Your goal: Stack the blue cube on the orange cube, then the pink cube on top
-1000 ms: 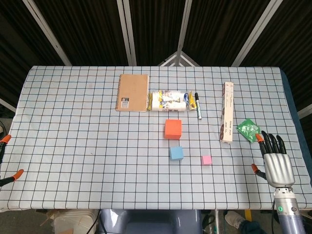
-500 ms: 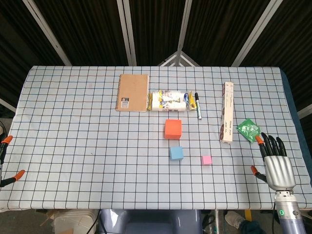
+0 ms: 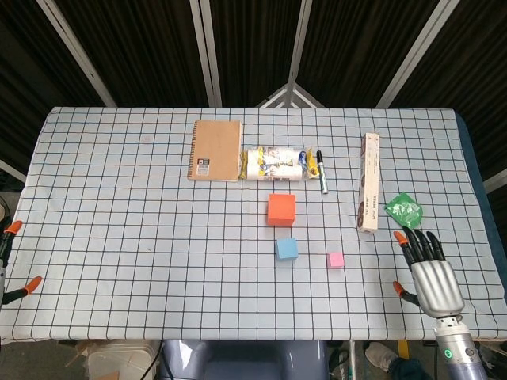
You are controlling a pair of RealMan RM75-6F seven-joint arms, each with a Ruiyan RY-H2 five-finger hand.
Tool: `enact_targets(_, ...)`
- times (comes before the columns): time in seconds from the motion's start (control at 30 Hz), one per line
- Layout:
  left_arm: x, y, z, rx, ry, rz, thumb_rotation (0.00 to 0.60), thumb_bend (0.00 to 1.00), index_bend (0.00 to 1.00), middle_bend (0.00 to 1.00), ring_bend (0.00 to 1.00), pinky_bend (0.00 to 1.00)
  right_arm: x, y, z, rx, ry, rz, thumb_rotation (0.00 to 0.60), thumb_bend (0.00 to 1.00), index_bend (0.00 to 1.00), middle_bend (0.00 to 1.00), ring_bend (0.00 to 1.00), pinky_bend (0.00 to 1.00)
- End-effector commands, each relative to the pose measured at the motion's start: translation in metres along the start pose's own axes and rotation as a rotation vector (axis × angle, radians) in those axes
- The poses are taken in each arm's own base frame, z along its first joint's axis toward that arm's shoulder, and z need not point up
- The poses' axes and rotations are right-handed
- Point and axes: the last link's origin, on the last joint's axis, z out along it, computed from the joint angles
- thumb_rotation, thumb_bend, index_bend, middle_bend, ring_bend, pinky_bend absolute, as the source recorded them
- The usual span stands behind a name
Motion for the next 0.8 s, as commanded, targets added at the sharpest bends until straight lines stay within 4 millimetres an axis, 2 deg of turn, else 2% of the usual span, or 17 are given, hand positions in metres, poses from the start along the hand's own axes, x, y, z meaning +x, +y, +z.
enact_targets(0.03,-0.001,0.0,0.001,0.005,-0.004,0.0,0.6,0.12,0.06,0.0,0.0,0.0,-0.008,-0.025,0.007,0.053,-0.045,-0.01,0.6,0.28,0.0,0.0,0.0,0.0)
enact_targets(0.3,-0.001,-0.002,0.004,0.009,-0.015,0.001,0.6,0.12,0.06,0.0,0.0,0.0,-0.008,-0.083,0.03,0.131,-0.122,0.004,0.6,0.28,0.0,0.0,0.0,0.0)
enact_targets(0.43,0.002,-0.005,0.005,0.014,-0.009,-0.006,0.6,0.12,0.06,0.0,0.0,0.0,-0.002,-0.105,0.043,0.157,-0.118,-0.001,0.6,0.28,0.0,0.0,0.0,0.0)
enact_targets(0.57,0.003,-0.007,0.005,0.018,-0.005,-0.013,0.6,0.12,0.06,0.0,0.0,0.0,0.001,-0.122,0.05,0.172,-0.109,-0.011,0.6,0.28,0.0,0.0,0.0,0.0)
enact_targets(0.8,0.005,-0.009,0.005,0.018,-0.001,-0.019,0.6,0.12,0.06,0.0,0.0,0.0,-0.004,-0.148,0.066,0.197,-0.143,-0.022,0.6,0.28,0.0,0.0,0.0,0.0)
